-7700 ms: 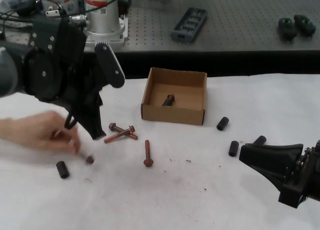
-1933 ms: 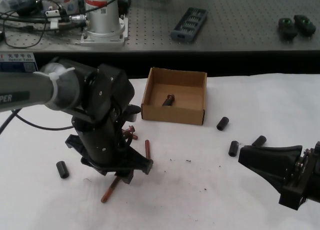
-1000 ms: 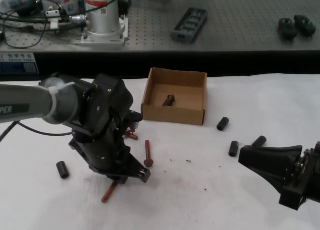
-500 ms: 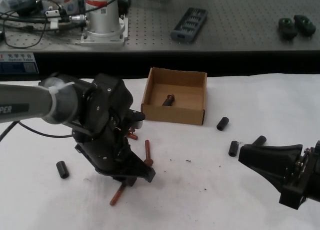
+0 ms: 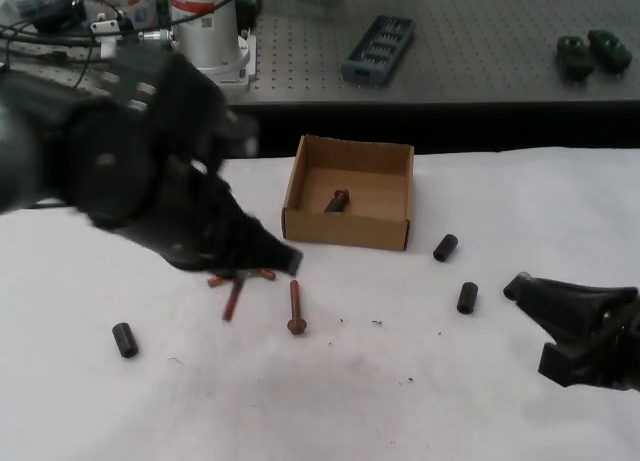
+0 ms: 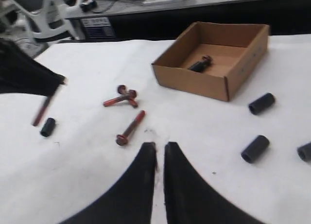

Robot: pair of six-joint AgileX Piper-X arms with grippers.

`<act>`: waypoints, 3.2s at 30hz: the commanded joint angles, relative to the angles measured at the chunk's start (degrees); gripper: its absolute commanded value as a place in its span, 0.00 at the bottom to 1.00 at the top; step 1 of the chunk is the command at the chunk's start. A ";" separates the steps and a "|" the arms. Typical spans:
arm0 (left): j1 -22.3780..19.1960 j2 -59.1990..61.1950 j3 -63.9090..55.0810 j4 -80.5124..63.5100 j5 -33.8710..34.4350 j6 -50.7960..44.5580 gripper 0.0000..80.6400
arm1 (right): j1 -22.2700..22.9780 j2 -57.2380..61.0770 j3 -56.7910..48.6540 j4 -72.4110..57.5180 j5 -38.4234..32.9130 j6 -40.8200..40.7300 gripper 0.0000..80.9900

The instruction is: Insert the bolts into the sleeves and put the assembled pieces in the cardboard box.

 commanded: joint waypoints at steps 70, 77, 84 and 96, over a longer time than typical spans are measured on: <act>-0.08 -44.46 61.79 -60.70 -0.60 -9.23 0.01 | -4.58 57.80 -54.15 43.54 9.11 14.97 0.46; -0.08 -44.46 61.79 -60.70 -0.60 -9.23 0.01 | -4.65 60.88 -55.33 43.18 10.39 14.97 0.45; -0.08 -44.46 61.79 -60.70 -0.60 -9.04 0.01 | -4.76 62.25 -55.33 45.81 15.35 10.83 0.11; -0.08 -44.46 61.79 -60.70 -0.60 -8.88 0.01 | -4.76 61.49 -56.42 47.50 7.15 -0.20 0.09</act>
